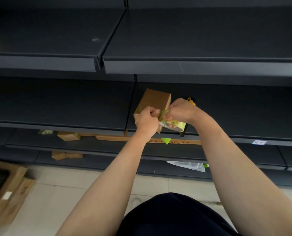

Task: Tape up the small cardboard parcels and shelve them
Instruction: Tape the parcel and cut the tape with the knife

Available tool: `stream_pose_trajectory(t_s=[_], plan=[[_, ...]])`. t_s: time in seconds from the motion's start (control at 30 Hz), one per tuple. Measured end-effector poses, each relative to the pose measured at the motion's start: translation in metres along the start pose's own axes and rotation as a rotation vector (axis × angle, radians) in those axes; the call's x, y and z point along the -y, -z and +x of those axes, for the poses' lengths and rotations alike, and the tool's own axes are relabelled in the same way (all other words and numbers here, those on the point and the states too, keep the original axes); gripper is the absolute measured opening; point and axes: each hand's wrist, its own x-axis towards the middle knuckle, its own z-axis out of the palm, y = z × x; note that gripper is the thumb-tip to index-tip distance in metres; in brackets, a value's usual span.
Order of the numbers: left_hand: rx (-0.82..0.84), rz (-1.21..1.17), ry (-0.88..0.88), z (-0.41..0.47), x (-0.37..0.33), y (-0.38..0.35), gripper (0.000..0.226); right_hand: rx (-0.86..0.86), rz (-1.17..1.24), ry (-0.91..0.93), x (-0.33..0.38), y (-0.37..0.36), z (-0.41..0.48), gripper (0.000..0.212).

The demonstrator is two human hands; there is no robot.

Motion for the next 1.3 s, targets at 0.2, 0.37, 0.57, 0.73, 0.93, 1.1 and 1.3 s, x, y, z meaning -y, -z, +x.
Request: stream_pose_trajectory(t_s=[0.2,0.37,0.57,0.73,0.93,1.1,1.3], plan=[[0.117,-0.218,0.148,0.009,0.0,0.008,0.016,0.018,0.053,0.039,-0.012,0.003,0.005,0.027],[0.067,-0.207,0.215,0.034,-0.006,0.037,0.012,-0.061,0.023,0.025,-0.027,0.012,0.009,0.058],[-0.061,-0.093,0.287,0.066,0.006,0.065,0.011,-0.126,-0.16,-0.074,-0.048,0.014,0.024,0.068],[-0.1,-0.03,0.292,0.089,0.004,0.084,0.013,-0.168,-0.301,-0.161,-0.065,0.014,0.038,0.067],[-0.076,-0.008,0.324,0.101,0.015,0.084,0.01,-0.206,-0.247,-0.218,-0.07,0.007,0.052,0.058],[-0.079,-0.015,0.347,0.106,0.029,0.085,0.008,-0.183,-0.229,-0.262,-0.07,-0.002,0.055,0.057],[-0.109,-0.11,0.403,0.106,0.048,0.076,0.014,-0.188,-0.26,-0.305,-0.066,-0.014,0.058,0.052]])
